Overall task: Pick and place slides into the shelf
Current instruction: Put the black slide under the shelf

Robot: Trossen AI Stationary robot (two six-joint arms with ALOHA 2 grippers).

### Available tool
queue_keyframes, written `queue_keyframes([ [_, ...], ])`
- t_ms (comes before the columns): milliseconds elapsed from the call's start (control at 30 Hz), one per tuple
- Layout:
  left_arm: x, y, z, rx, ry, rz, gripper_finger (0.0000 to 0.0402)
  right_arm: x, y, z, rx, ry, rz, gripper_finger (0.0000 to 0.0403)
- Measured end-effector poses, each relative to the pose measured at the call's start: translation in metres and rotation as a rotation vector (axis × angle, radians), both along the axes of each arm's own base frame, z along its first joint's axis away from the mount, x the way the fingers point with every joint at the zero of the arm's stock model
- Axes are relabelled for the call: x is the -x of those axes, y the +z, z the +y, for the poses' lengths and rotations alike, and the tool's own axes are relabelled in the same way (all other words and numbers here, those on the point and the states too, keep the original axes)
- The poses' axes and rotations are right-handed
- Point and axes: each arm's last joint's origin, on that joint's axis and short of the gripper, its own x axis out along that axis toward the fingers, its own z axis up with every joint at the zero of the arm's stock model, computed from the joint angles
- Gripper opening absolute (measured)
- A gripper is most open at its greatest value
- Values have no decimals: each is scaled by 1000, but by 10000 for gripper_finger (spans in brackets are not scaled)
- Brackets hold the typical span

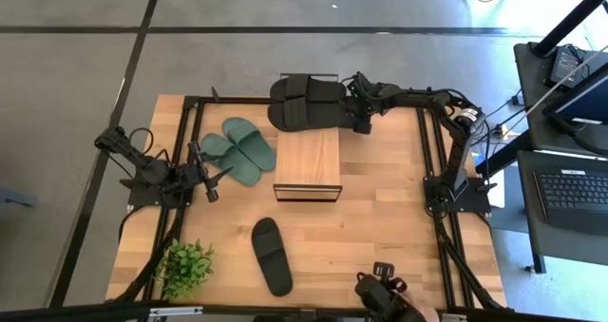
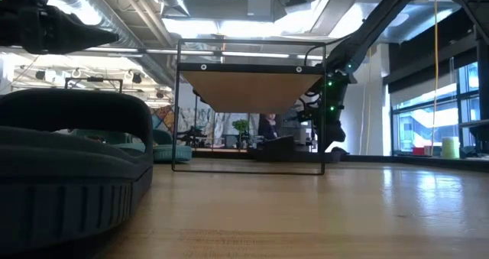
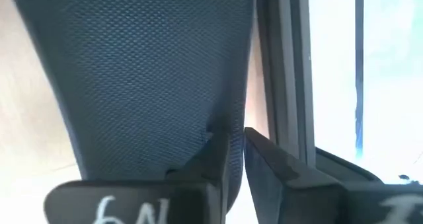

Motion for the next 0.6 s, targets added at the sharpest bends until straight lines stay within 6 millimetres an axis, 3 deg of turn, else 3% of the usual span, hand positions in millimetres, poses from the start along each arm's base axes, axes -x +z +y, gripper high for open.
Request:
queue_keyframes([
  [333,1,0,2,11,90,7,168,1,0,-1,16,-62,-3,55],
  [600,1,0,2,11,91,8,168,-1,0,1,14,-77,-10,106],
])
